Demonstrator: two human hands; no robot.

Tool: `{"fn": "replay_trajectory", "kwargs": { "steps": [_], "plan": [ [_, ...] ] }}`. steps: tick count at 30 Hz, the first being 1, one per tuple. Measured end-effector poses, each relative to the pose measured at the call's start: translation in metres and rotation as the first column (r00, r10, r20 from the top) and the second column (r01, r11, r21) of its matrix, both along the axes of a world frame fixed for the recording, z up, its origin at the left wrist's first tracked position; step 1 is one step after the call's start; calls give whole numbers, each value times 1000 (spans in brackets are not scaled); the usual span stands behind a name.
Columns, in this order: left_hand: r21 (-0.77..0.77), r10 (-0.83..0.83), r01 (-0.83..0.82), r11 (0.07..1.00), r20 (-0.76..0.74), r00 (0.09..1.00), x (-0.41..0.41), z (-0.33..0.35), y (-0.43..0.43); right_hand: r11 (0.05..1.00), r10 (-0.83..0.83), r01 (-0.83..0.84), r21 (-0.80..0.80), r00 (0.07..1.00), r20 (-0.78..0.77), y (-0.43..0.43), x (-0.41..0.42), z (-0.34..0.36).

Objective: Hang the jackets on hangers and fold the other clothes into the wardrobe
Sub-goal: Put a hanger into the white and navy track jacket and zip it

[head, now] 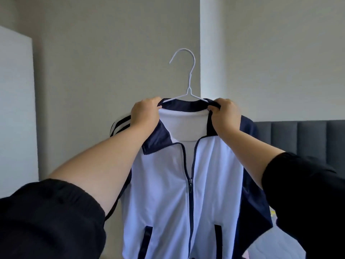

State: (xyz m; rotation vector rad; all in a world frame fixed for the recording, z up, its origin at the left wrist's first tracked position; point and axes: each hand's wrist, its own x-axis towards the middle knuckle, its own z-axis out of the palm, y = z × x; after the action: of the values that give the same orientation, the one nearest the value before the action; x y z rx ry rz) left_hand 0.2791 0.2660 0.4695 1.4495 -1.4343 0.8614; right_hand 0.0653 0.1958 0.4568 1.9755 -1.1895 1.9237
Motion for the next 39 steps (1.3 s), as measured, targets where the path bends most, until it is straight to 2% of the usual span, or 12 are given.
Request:
{"fn": "replay_trajectory", "kwargs": {
  "steps": [5,9,15,17,22,25,28,33,37,39],
  "plan": [
    [-81,-97,98,992,6,995,-54,45,8,982,-142,144,-122,990,29,29,-60,48],
    [-103,-133,132,986,-2,991,-90,55,9,940,-274,277,-197,961,45,40,-95,62],
    [10,-92,92,996,85,992,-115,33,-17,892,-393,389,-230,919,32,20,-127,38],
    [68,-66,62,996,63,996,-125,14,-31,890,-418,409,-203,909,1,5,-135,18],
    [305,-48,77,949,-103,994,-149,-64,-88,877,-477,464,-127,873,-98,-36,-153,-64],
    [402,-5,19,915,-37,999,-162,-120,-122,881,-470,473,-27,865,-176,-58,-165,-125],
    [514,-6,55,856,-97,995,-176,-177,-148,882,-431,459,104,876,-217,-79,-180,-182],
    [629,-19,245,738,-344,939,-197,-267,-193,803,-438,540,253,821,-366,-116,-200,-263],
    [633,-36,397,664,-504,863,-209,-325,-229,676,-413,647,352,729,-546,-145,-212,-309],
    [606,-94,485,630,-561,823,-214,-348,-240,621,-368,634,460,755,-543,-157,-216,-328]
  ]
}}
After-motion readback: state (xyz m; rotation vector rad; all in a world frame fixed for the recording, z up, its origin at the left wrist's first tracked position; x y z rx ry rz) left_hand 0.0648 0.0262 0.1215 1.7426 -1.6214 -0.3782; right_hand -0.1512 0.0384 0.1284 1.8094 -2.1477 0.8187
